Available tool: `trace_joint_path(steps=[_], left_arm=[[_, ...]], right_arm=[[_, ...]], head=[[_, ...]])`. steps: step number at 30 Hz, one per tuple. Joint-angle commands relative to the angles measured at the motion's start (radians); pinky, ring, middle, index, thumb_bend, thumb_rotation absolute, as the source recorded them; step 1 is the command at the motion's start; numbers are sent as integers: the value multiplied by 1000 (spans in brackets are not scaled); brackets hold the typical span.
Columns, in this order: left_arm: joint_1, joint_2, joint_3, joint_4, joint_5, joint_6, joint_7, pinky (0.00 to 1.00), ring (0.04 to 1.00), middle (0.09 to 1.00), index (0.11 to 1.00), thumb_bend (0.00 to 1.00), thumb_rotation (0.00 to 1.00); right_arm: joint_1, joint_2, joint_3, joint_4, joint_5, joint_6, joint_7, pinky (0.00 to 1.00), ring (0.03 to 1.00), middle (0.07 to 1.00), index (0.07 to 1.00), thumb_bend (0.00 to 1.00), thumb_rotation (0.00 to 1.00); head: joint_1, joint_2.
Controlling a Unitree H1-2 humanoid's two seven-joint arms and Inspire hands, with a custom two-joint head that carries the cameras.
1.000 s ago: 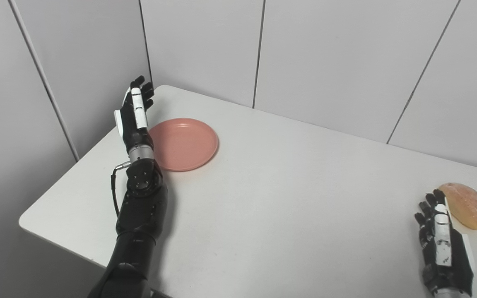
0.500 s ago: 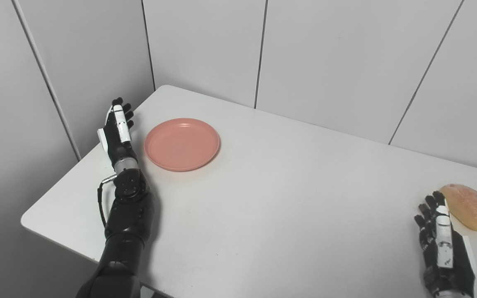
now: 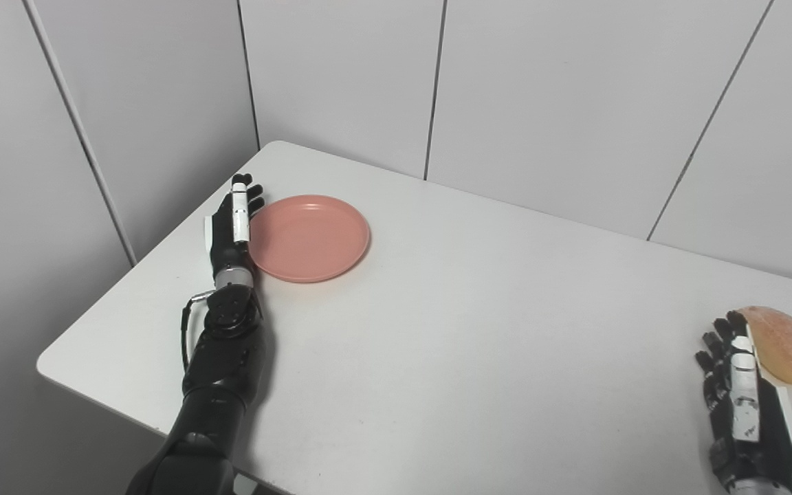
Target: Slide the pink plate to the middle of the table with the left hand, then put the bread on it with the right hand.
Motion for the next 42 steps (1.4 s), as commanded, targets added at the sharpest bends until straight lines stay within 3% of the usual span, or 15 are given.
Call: trace_joint_path(steps=[1,9,17,30,35,42], left_arm=[[-35,2,-1,-19,-42,53,-33,837,828,807,791,499,1000],[-38,-18,-9,-39,-83,114,-69,813,814,800,791,486,1000],[-35,-30,-45,-23,-80,109,-93,815,808,791,784,484,1000],[-41,-74,-152,-4,-1,83,-119,832,830,807,793,471,1000],[-35,-88,-170,-14,3,86,-132,838,838,821,802,463,1000],[-27,-114,-210,-54,11,103,-156,825,821,810,797,458,1000]], right_arm=[[-26,2,-3,-34,2,-3,-2,1000,1000,1000,1000,460,980],[-32,5,-2,-42,-4,4,-15,1000,1000,1000,1000,456,981],[-43,19,-9,-13,4,-28,-26,1000,1000,1000,1000,483,927],[-64,20,-9,90,-9,-112,-21,1000,1000,1000,1000,511,919],[-76,29,-13,147,-4,-167,-23,1000,1000,1000,1000,534,893],[-83,35,-1,158,6,-158,-7,1000,1000,1000,1000,579,909]], head=[[-3,1],[-14,-2],[-43,-20],[-100,-30],[-131,-26],[-195,7]])
